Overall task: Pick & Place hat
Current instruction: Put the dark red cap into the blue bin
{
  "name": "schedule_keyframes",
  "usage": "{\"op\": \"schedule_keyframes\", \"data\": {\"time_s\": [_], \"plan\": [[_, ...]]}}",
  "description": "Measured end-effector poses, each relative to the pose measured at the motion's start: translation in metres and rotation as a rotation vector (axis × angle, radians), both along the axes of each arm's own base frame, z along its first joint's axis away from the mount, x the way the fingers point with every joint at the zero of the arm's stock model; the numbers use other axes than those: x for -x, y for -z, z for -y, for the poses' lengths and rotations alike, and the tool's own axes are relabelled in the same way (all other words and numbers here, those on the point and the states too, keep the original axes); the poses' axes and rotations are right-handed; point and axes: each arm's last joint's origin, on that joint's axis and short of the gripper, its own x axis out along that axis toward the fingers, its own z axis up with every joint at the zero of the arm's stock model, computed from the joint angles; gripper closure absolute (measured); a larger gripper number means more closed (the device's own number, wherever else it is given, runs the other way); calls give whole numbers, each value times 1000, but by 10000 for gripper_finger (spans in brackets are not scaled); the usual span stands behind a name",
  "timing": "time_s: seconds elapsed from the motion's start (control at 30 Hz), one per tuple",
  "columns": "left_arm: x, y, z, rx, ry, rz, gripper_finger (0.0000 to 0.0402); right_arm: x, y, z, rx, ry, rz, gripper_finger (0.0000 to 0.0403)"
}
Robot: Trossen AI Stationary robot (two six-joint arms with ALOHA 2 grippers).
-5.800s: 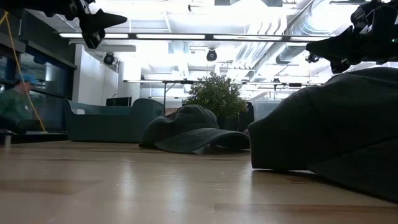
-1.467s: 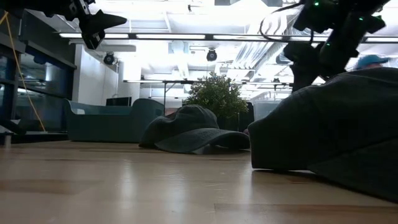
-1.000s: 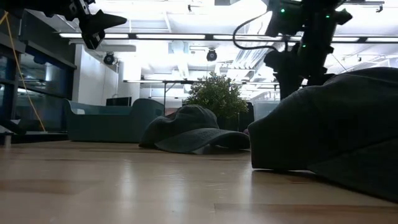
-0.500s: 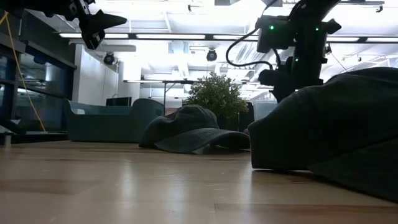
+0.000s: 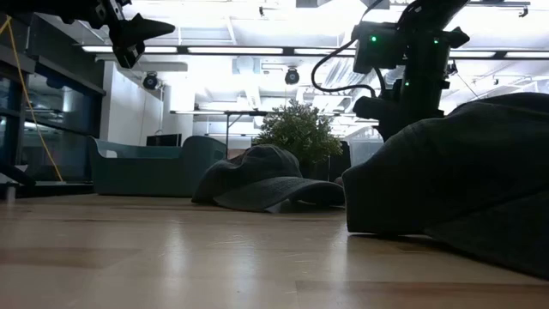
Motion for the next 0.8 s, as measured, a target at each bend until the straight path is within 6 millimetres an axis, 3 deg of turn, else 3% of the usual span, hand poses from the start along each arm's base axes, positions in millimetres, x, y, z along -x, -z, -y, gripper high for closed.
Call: {"op": "schedule_keyframes", "data": {"time_s": [0.57, 0.8], "plan": [[0, 0, 0, 0, 0, 0, 195, 1, 0, 1, 8, -63, -22, 391], [0, 0, 0, 0, 0, 0, 195, 1, 0, 1, 11, -81, -25, 398]]}}
